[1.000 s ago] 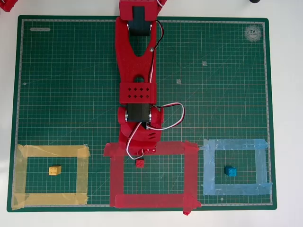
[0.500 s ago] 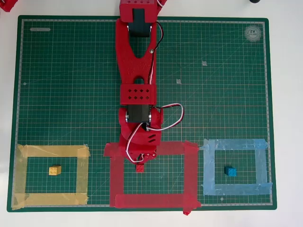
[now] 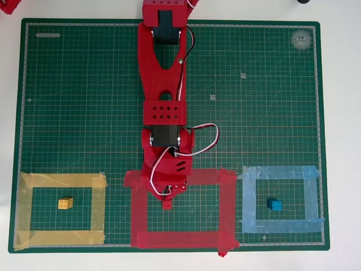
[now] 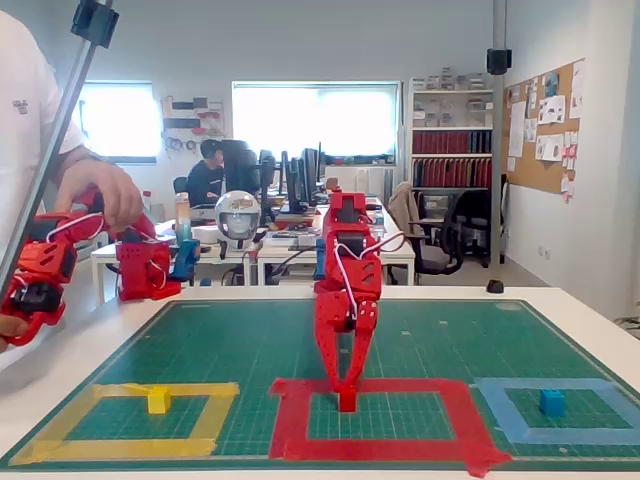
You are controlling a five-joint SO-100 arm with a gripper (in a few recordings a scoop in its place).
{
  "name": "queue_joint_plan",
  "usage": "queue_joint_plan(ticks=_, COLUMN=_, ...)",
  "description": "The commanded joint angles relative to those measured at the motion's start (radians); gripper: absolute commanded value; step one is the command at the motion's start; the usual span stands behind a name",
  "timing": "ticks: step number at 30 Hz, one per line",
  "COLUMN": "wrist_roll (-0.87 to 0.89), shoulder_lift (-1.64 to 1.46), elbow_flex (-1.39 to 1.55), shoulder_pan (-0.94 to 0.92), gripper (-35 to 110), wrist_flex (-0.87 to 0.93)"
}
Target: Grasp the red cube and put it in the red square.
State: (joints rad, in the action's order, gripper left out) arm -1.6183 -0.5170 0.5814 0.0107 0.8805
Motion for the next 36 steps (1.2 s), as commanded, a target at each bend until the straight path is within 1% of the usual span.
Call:
queue_joint_plan(ticks=1, wrist_roll=-0.011, shoulder_lift=-0.103, elbow_flex=0.048, shoulder_pan=-0.014, gripper=-1, wrist_flex=-0.011)
queue_joint_plan(ticks=4, wrist_roll=-0.020, shoulder_lift=-0.222, elbow_flex=0.221, shoulder_pan=-0.008, gripper=-1, wrist_flex=-0.011)
queue_joint_plan(ticks=7, wrist_roll=-0.035, shoulder_lift=-0.413, elbow_flex=0.483, shoulder_pan=0.008, gripper=-1, wrist_flex=-0.011)
queue_joint_plan(ticks=11, wrist_roll=-0.043, shoulder_lift=-0.744, elbow_flex=0.864, shoulder_pan=0.032, gripper=-1, wrist_flex=-0.021)
queue_joint_plan(ticks=19, wrist_roll=-0.043, shoulder_lift=-1.361, elbow_flex=1.422, shoulder_pan=0.069, gripper=-1, wrist_flex=-0.021)
queue_joint_plan(ticks=22, wrist_roll=-0.026, shoulder_lift=-1.652, elbow_flex=1.684, shoulder_pan=0.098, gripper=-1, wrist_flex=-0.023)
queue_joint_plan(ticks=26, wrist_roll=0.098, shoulder_lift=-2.063, elbow_flex=2.008, shoulder_pan=0.149, gripper=-1, wrist_flex=-0.023)
queue_joint_plan(ticks=29, wrist_roll=0.299, shoulder_lift=-2.240, elbow_flex=2.146, shoulder_pan=0.164, gripper=-1, wrist_flex=-0.023)
queue_joint_plan(ticks=32, wrist_roll=0.526, shoulder_lift=-2.345, elbow_flex=2.235, shoulder_pan=0.158, gripper=-1, wrist_flex=-0.023)
queue_joint_plan(ticks=33, wrist_roll=0.578, shoulder_lift=-2.367, elbow_flex=2.261, shoulder_pan=0.155, gripper=-1, wrist_flex=-0.023)
queue_joint_plan(ticks=35, wrist_roll=0.574, shoulder_lift=-2.418, elbow_flex=2.321, shoulder_pan=0.158, gripper=-1, wrist_flex=-0.023)
queue_joint_plan(ticks=36, wrist_roll=0.529, shoulder_lift=-2.454, elbow_flex=2.356, shoulder_pan=0.156, gripper=-1, wrist_flex=-0.025)
